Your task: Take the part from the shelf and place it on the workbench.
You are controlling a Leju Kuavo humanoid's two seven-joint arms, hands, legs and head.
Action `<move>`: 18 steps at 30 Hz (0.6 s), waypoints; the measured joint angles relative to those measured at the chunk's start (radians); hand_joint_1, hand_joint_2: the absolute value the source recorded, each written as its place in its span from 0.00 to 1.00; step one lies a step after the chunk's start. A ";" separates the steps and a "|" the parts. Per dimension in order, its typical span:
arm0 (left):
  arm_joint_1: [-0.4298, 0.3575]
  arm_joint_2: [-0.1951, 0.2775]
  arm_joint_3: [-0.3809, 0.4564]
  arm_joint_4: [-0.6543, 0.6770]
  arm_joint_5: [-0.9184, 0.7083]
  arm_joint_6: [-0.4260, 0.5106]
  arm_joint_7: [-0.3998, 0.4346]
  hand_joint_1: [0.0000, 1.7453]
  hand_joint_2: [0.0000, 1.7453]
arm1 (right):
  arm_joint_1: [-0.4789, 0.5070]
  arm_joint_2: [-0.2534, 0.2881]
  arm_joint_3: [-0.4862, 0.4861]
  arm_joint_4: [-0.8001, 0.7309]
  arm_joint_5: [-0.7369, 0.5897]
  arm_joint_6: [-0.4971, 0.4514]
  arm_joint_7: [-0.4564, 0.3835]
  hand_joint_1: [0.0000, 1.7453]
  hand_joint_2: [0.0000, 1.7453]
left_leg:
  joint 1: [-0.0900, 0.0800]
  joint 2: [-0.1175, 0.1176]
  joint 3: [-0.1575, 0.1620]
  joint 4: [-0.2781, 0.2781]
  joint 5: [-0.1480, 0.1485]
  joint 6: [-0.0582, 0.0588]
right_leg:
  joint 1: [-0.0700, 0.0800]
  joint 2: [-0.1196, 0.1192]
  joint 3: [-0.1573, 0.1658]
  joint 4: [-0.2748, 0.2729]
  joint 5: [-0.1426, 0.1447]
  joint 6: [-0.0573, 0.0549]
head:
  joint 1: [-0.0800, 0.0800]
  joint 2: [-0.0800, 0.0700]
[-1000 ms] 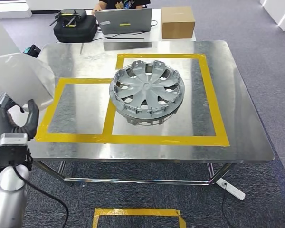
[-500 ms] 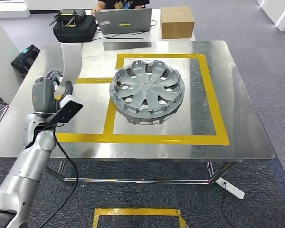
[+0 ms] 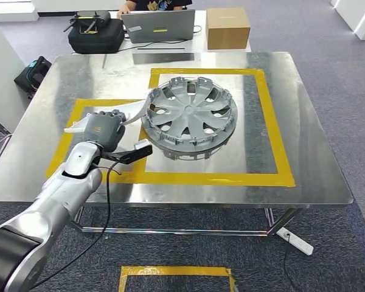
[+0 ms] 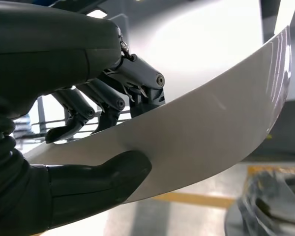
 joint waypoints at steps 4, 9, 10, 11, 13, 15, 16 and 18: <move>-0.016 -0.020 -0.066 0.096 -0.084 -0.097 0.058 1.00 1.00 | 0.000 0.000 0.008 0.000 0.004 0.004 0.004 0.00 1.00 | 0.000 0.000 0.000 0.000 -0.001 0.001 | 0.000 0.000 0.000 0.000 0.000 0.000 | 0.000 0.000; -0.014 -0.036 -0.135 0.173 -0.139 -0.143 0.119 1.00 1.00 | 0.000 0.000 0.014 0.000 0.007 0.006 0.008 0.00 1.00 | 0.000 0.000 0.000 0.000 -0.001 0.002 | 0.000 0.000 0.000 0.000 0.000 0.001 | 0.000 0.000; -0.014 -0.038 -0.143 0.183 -0.141 -0.143 0.125 1.00 1.00 | 0.000 0.000 0.015 0.000 0.007 0.006 0.008 0.00 1.00 | 0.000 0.000 0.000 0.000 -0.001 0.002 | 0.000 0.000 0.000 0.000 0.000 0.001 | 0.000 0.000; -0.014 -0.040 -0.150 0.191 -0.142 -0.143 0.129 1.00 1.00 | 0.000 0.000 0.016 0.000 0.007 0.006 0.008 0.00 1.00 | 0.000 0.000 0.000 0.000 -0.001 0.002 | 0.000 0.000 0.000 0.000 0.000 0.001 | 0.000 0.000; -0.014 -0.041 -0.160 0.201 -0.143 -0.140 0.138 1.00 1.00 | 0.000 0.000 0.019 0.000 0.007 0.006 0.009 0.00 1.00 | 0.000 0.000 -0.001 0.000 -0.001 0.002 | 0.000 0.000 0.000 0.000 0.000 0.001 | 0.000 0.000; -0.015 -0.044 -0.164 0.209 -0.143 -0.123 0.149 1.00 1.00 | 0.000 0.000 0.022 0.000 0.007 0.006 0.009 0.00 1.00 | 0.000 0.000 -0.002 0.000 -0.001 0.002 | -0.001 0.000 0.000 0.000 0.000 0.001 | 0.000 0.000; -0.015 -0.045 -0.165 0.213 -0.144 -0.109 0.155 1.00 1.00 | 0.000 0.000 0.022 0.000 0.007 0.006 0.009 0.00 1.00 | 0.000 0.000 -0.002 0.000 -0.001 0.002 | -0.001 0.000 0.000 0.000 0.000 0.001 | 0.000 0.000; -0.015 -0.046 -0.166 0.219 -0.152 -0.075 0.168 1.00 1.00 | 0.001 0.000 0.024 0.000 0.007 0.005 0.009 0.00 1.00 | 0.000 0.000 -0.002 0.000 -0.001 0.002 | -0.001 0.000 0.000 0.000 0.000 0.001 | 0.000 0.000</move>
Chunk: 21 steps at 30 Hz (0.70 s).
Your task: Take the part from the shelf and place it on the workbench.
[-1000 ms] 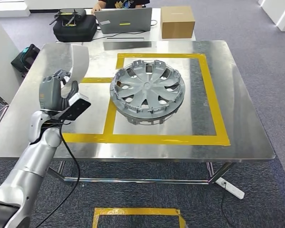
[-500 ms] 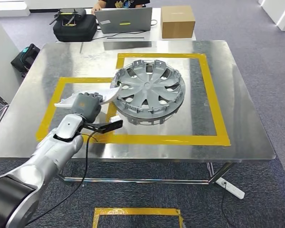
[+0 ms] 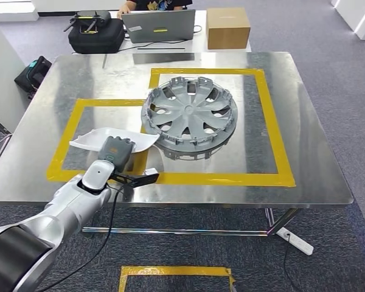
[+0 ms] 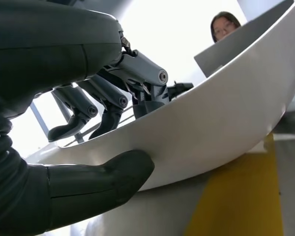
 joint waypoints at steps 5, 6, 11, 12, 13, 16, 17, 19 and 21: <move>0.000 0.000 -0.001 0.012 -0.027 0.069 0.039 1.00 1.00 | 0.001 0.000 0.005 0.000 -0.002 -0.002 0.000 0.00 1.00 | 0.000 0.000 0.000 0.000 0.000 0.000 | 0.000 0.000 0.000 0.000 0.000 0.000 | 0.000 0.000; 0.000 0.000 0.000 0.015 -0.029 0.077 0.051 1.00 1.00 | 0.001 0.000 0.005 0.000 -0.004 -0.002 0.000 0.00 1.00 | 0.000 0.000 0.001 0.000 0.000 0.000 | 0.000 0.000 0.000 0.000 0.000 0.000 | 0.000 0.000; -0.002 0.000 0.005 0.028 -0.030 0.053 0.110 1.00 1.00 | 0.004 0.000 0.006 0.000 -0.011 -0.002 -0.002 0.00 1.00 | 0.000 0.000 0.001 0.000 0.000 0.000 | 0.000 0.000 0.000 0.000 0.000 0.000 | 0.000 0.000; -0.002 0.001 0.008 0.030 -0.028 0.047 0.116 1.00 1.00 | 0.006 0.000 0.006 0.000 -0.013 -0.002 -0.004 0.00 1.00 | 0.000 0.000 0.001 0.000 0.000 0.000 | 0.000 0.000 0.000 0.000 0.000 0.000 | 0.000 0.000; -0.002 0.001 0.012 0.032 -0.025 0.043 0.121 1.00 1.00 | 0.007 0.000 0.006 0.000 -0.015 -0.002 -0.005 0.00 1.00 | 0.000 0.000 0.001 0.000 0.000 0.000 | 0.000 0.000 0.000 0.000 0.000 0.000 | 0.000 0.000; -0.003 0.002 0.026 0.038 -0.010 0.035 0.127 1.00 1.00 | 0.011 0.000 0.005 0.000 -0.018 -0.003 -0.012 0.00 1.00 | 0.000 0.000 0.000 0.000 0.000 0.000 | 0.000 0.000 0.000 0.000 0.000 0.000 | 0.000 0.000; -0.003 0.002 0.031 0.040 -0.004 0.032 0.128 1.00 1.00 | 0.012 0.000 0.005 0.000 -0.019 -0.004 -0.015 0.00 1.00 | 0.000 0.000 0.000 0.000 0.000 0.000 | 0.000 0.000 0.000 0.000 0.000 0.000 | 0.000 0.000; -0.003 0.003 0.042 0.043 0.008 0.022 0.130 1.00 1.00 | 0.014 0.000 0.005 0.000 -0.021 -0.004 -0.021 0.00 1.00 | 0.000 0.000 0.000 0.000 0.000 0.000 | 0.000 0.000 0.000 0.000 0.000 0.000 | 0.000 0.000; -0.003 0.004 0.054 0.045 0.019 0.010 0.136 0.75 1.00 | 0.015 0.000 0.005 0.000 -0.023 -0.004 -0.024 0.00 0.75 | 0.000 0.000 0.000 0.000 0.000 0.000 | 0.000 0.000 0.000 0.000 0.000 0.000 | 0.000 0.000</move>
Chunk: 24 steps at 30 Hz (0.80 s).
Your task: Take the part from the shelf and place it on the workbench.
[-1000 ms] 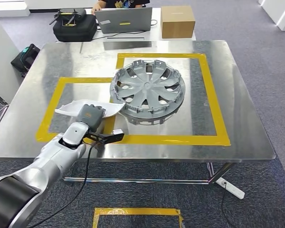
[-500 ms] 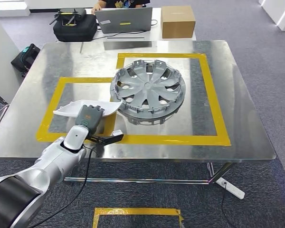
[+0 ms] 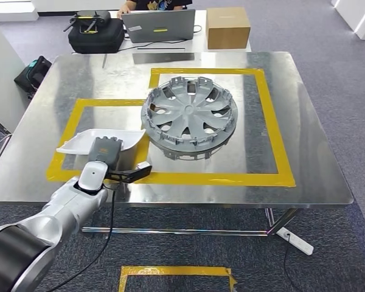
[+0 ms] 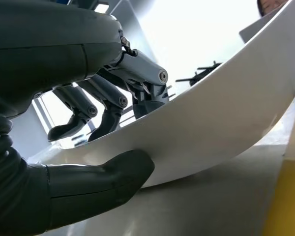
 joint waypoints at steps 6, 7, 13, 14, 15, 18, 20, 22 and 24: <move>0.000 0.002 0.045 0.008 0.032 -0.048 0.005 0.00 1.00 | 0.003 0.000 0.000 0.000 -0.004 0.004 -0.004 0.00 0.00 | 0.000 0.000 0.000 0.000 0.000 0.000 | 0.000 0.000 0.000 0.000 0.000 0.000 | 0.000 0.000; 0.001 0.002 0.053 0.009 0.034 -0.045 0.005 0.00 1.00 | 0.004 0.000 0.000 0.000 -0.004 0.004 -0.004 0.00 0.00 | 0.000 0.000 0.000 0.000 0.000 0.000 | 0.000 0.000 0.000 0.000 0.000 0.000 | 0.000 0.000; 0.004 0.004 0.079 0.011 0.024 0.041 -0.011 0.00 0.00 | 0.004 0.000 0.000 0.000 -0.005 0.005 -0.005 0.00 0.00 | 0.000 0.000 -0.001 0.000 0.000 0.000 | 0.000 0.000 0.000 0.000 0.000 0.000 | 0.000 0.000; 0.004 0.004 0.084 0.011 0.027 0.053 -0.017 0.00 0.00 | 0.004 0.000 0.000 0.000 -0.005 0.005 -0.005 0.00 0.00 | 0.000 0.000 -0.001 0.000 0.000 0.000 | 0.000 0.000 0.000 0.000 0.000 0.000 | 0.000 0.000; 0.004 0.004 0.089 0.011 0.031 0.064 -0.024 0.00 0.00 | 0.003 0.000 0.000 0.000 -0.005 0.005 -0.005 0.00 0.00 | 0.000 0.000 -0.001 0.000 0.000 0.000 | 0.000 0.000 0.000 0.000 0.000 0.000 | 0.000 0.000; 0.007 0.005 0.111 0.011 0.062 0.109 -0.064 0.00 0.00 | 0.003 0.000 0.000 0.000 -0.006 0.005 -0.006 0.00 0.00 | 0.000 0.000 0.000 0.000 0.000 0.000 | 0.000 0.000 0.000 0.000 0.000 0.000 | 0.000 0.000; 0.012 0.005 0.131 0.011 0.094 0.153 -0.109 0.00 0.00 | 0.003 0.000 0.000 0.000 -0.009 0.005 -0.008 0.00 0.00 | 0.000 0.000 0.000 0.000 0.000 0.000 | 0.000 0.000 0.000 0.000 0.000 0.000 | 0.000 0.000; 0.019 0.004 0.157 0.006 0.133 0.202 -0.174 0.00 0.00 | 0.004 0.000 0.000 0.000 -0.012 0.005 -0.011 0.00 0.00 | -0.001 0.000 0.000 0.000 0.000 0.000 | 0.000 0.000 0.000 0.000 0.000 0.000 | 0.000 0.000; 0.034 0.004 0.191 -0.019 0.163 0.242 -0.250 0.00 0.00 | 0.004 0.000 0.000 0.000 -0.017 0.004 -0.015 0.00 0.00 | -0.001 0.000 0.000 0.000 0.000 0.000 | 0.000 0.000 0.000 0.000 0.000 0.000 | 0.000 0.000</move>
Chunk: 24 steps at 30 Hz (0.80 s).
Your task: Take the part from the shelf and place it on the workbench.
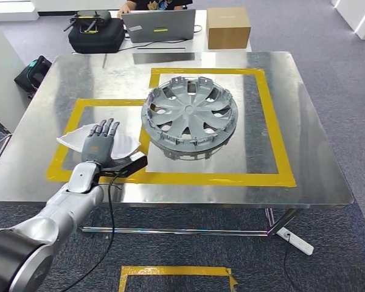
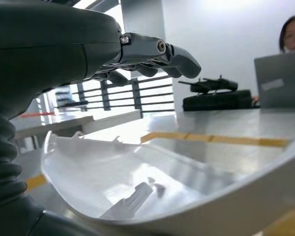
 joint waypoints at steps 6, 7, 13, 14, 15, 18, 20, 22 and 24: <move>0.069 0.008 0.146 -0.144 -0.015 0.023 -0.177 0.00 0.00 | 0.007 0.000 -0.001 0.000 -0.017 -0.005 -0.011 0.00 0.00 | 0.000 0.000 -0.001 0.000 0.000 0.000 | 0.000 0.001 0.000 0.000 0.000 0.000 | 0.000 0.000; 0.083 0.010 0.180 -0.176 -0.021 0.024 -0.212 0.00 0.00 | 0.009 0.000 -0.001 0.000 -0.020 -0.006 -0.013 0.00 0.00 | 0.000 0.000 -0.001 0.000 0.000 0.000 | 0.000 0.001 0.000 0.000 0.000 0.000 | 0.000 0.000; 0.152 0.022 0.351 -0.336 -0.040 0.024 -0.340 0.00 0.00 | 0.015 0.000 -0.006 0.000 -0.035 -0.011 -0.025 0.00 0.00 | 0.000 0.001 -0.001 0.000 0.000 0.000 | 0.000 0.001 0.000 0.000 0.000 0.000 | 0.000 0.000; 0.162 0.024 0.368 -0.358 -0.047 0.024 -0.344 0.00 0.00 | 0.016 0.000 -0.007 0.000 -0.036 -0.011 -0.026 0.00 0.00 | 0.000 0.001 -0.001 0.000 0.000 0.000 | 0.000 0.001 0.000 0.000 0.000 0.000 | 0.000 0.000; 0.173 0.027 0.382 -0.382 -0.054 0.024 -0.350 0.00 0.00 | 0.016 0.000 -0.008 0.000 -0.039 -0.012 -0.028 0.00 0.00 | 0.000 0.001 -0.001 0.000 0.000 0.000 | 0.000 0.001 0.000 0.000 0.000 0.000 | 0.000 0.000; 0.222 0.037 0.424 -0.477 -0.005 0.024 -0.412 0.00 0.00 | 0.016 0.000 -0.014 0.000 -0.057 -0.017 -0.044 0.00 0.00 | 0.000 0.001 -0.001 0.000 0.000 0.000 | 0.000 0.001 0.000 0.000 0.000 0.000 | 0.000 0.000; 0.286 0.048 0.438 -0.574 0.145 0.013 -0.465 0.00 0.00 | 0.016 -0.001 -0.024 0.000 -0.072 -0.021 -0.054 0.00 0.00 | 0.000 0.002 0.000 0.000 -0.001 0.000 | 0.000 0.003 0.000 0.000 0.000 0.000 | 0.000 0.000; 0.379 0.064 0.432 -0.708 0.376 -0.030 -0.507 0.00 0.00 | 0.019 -0.001 -0.034 0.000 -0.083 -0.025 -0.060 0.00 0.00 | 0.000 0.006 0.001 0.000 -0.002 0.001 | 0.000 0.007 0.000 0.000 -0.001 0.001 | 0.000 0.000; 0.481 0.075 0.420 -0.851 0.608 -0.115 -0.560 0.00 0.00 | 0.022 -0.003 -0.043 0.000 -0.092 -0.028 -0.061 0.00 0.00 | 0.000 0.008 0.002 0.000 -0.004 0.003 | 0.000 0.009 0.000 0.000 -0.003 0.002 | 0.000 0.000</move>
